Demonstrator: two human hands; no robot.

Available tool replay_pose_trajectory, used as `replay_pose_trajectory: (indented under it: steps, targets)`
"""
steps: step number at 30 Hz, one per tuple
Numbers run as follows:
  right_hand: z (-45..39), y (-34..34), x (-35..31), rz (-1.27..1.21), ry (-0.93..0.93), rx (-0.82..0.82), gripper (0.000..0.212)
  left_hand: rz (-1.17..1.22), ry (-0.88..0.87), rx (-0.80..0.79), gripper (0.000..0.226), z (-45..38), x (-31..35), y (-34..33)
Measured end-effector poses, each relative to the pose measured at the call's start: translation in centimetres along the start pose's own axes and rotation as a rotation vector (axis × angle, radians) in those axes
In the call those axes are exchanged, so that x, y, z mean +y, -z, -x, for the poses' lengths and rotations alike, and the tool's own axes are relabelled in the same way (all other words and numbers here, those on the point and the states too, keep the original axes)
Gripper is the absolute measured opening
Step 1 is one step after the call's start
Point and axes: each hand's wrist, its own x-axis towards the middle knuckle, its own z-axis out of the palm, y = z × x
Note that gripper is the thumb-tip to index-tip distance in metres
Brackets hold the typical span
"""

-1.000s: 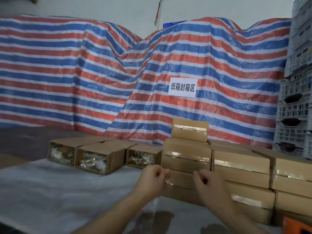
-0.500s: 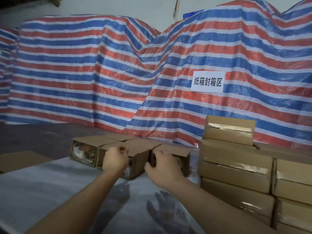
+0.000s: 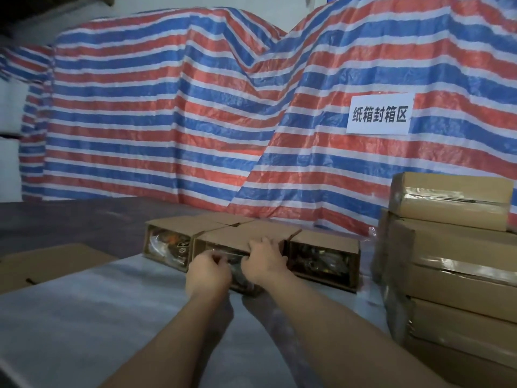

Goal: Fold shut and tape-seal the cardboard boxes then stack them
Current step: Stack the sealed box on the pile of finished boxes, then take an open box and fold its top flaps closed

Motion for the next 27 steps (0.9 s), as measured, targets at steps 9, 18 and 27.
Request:
replay_pose_trajectory:
  steps: [9, 18, 27]
  targets:
    - [0.8, 1.6, 0.5, 0.193, 0.124, 0.113, 0.016, 0.032, 0.049, 0.235, 0.066, 0.3, 0.7, 1.4]
    - [4.4, 9.8, 0.8, 0.024, 0.097, 0.134, 0.006, 0.178, 0.035, 0.077, 0.053, 0.7, 4.4, 5.0]
    - [9.7, 22.7, 3.1, -0.366, -0.165, -0.117, 0.01, 0.295, -0.081, -0.243, 0.013, 5.7, 13.3, 12.1]
